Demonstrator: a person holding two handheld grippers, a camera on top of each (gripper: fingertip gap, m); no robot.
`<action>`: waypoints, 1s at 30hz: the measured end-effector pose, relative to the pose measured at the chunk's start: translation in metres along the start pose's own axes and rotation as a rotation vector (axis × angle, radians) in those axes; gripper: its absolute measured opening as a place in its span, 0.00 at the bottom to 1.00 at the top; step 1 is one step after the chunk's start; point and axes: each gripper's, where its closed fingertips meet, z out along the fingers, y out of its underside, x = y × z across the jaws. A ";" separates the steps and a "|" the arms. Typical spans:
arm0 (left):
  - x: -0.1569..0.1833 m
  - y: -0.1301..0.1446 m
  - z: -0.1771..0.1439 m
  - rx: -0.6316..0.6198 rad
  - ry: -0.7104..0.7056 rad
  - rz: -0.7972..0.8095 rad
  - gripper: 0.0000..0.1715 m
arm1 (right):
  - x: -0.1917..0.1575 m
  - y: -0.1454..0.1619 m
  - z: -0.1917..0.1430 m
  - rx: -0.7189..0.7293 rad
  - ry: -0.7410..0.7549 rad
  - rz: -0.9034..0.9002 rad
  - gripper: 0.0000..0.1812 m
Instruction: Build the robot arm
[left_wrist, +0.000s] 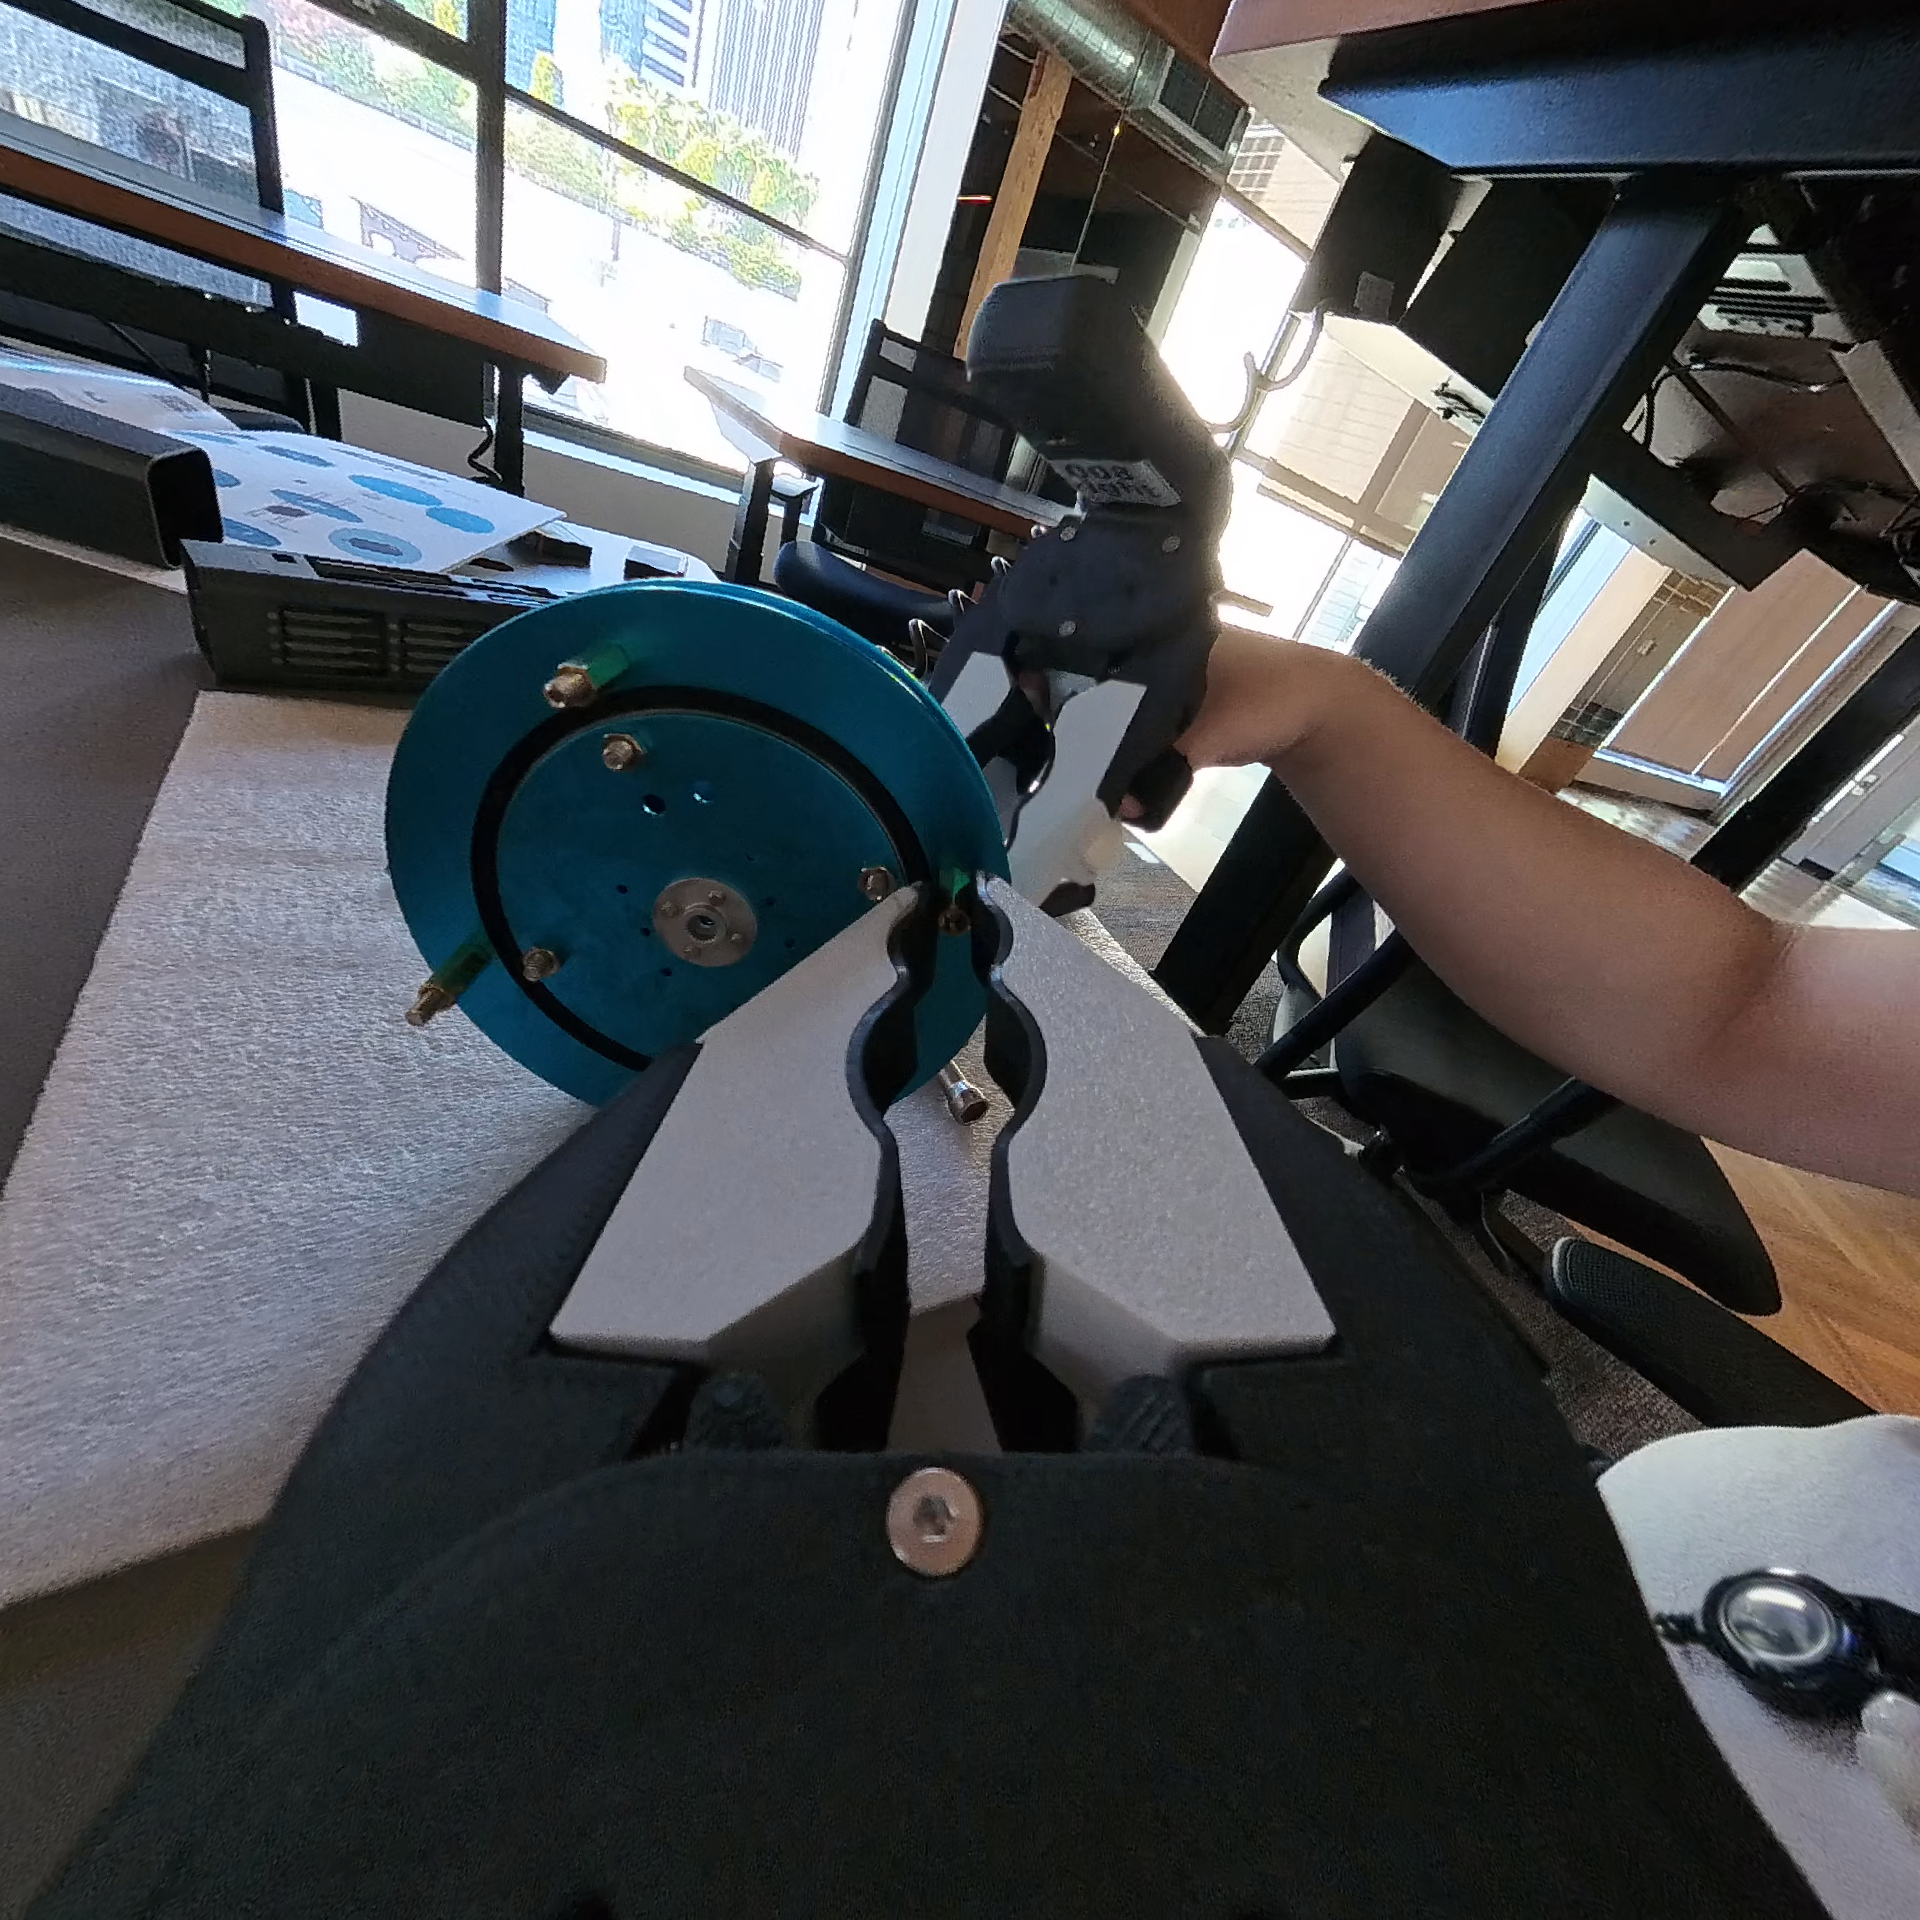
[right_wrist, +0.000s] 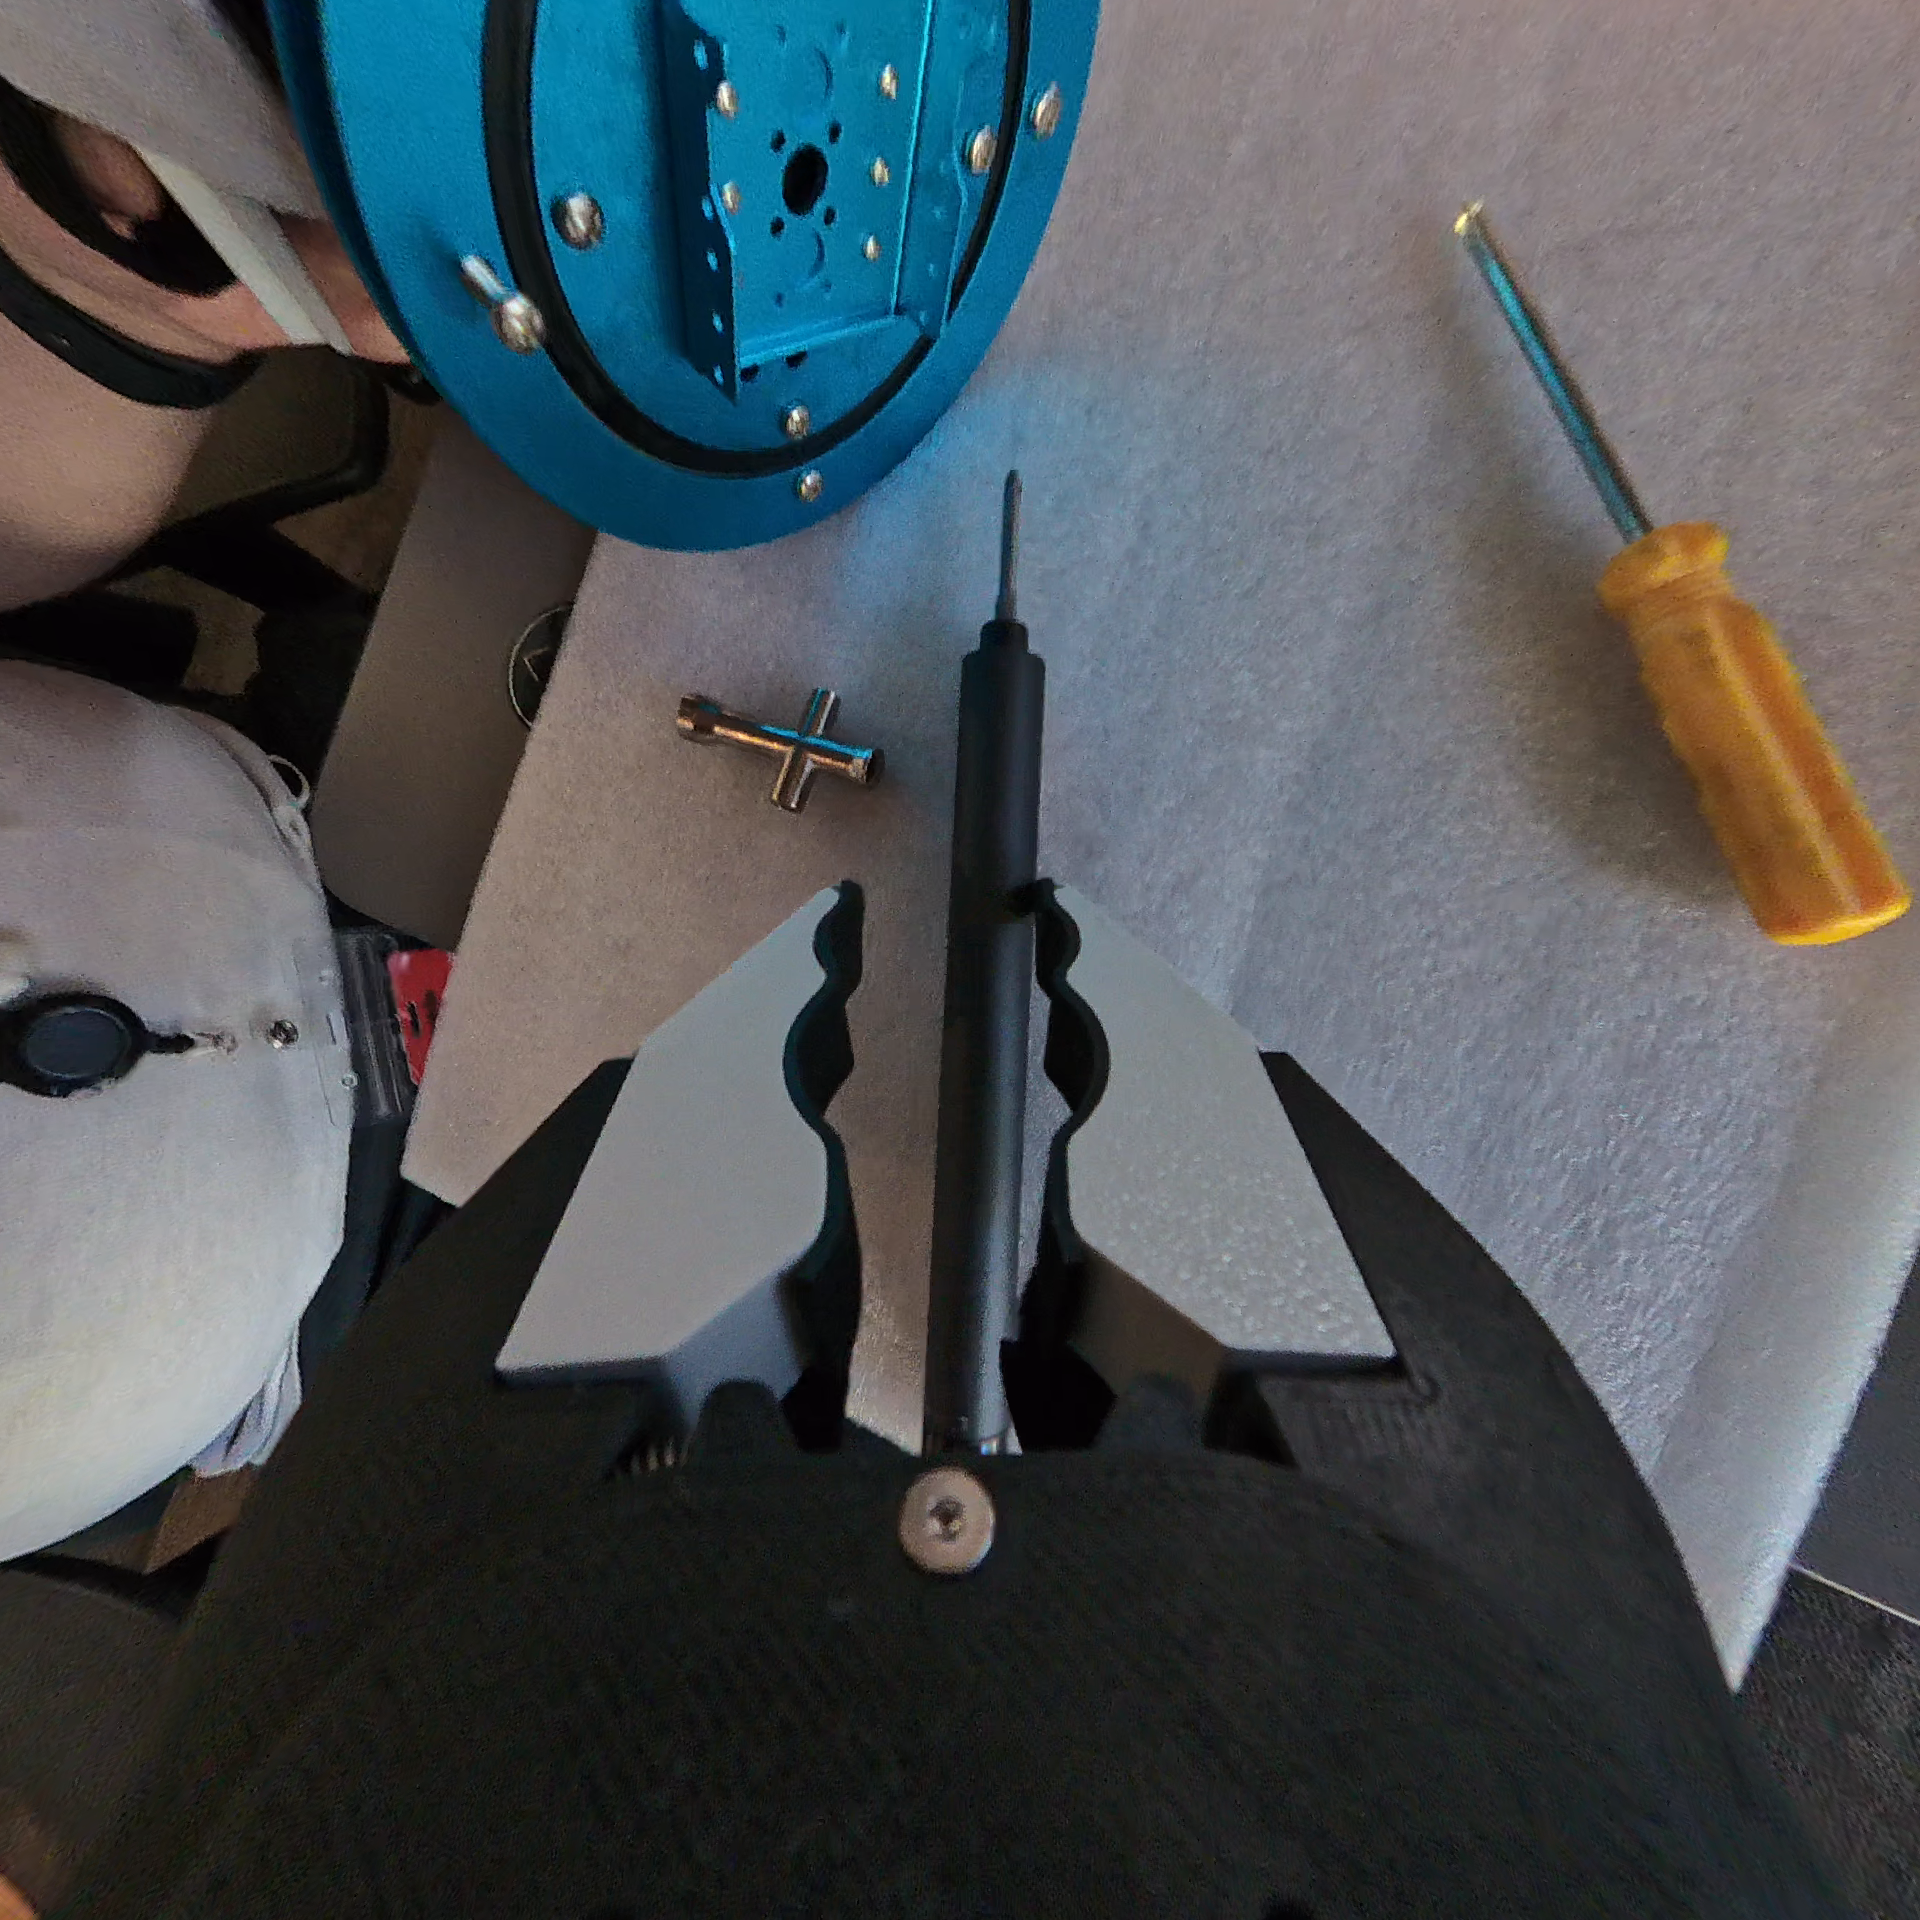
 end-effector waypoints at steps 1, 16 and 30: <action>0.000 0.000 0.000 -0.002 0.000 0.000 0.02 | 0.001 0.003 0.002 -0.026 0.019 -0.009 0.18; 0.001 0.002 0.001 -0.007 -0.004 0.009 0.02 | 0.010 0.006 -0.005 -0.011 0.060 -0.020 0.11; 0.005 0.006 0.003 -0.034 -0.006 0.046 0.02 | 0.013 -0.002 -0.012 -0.021 0.013 -0.060 0.14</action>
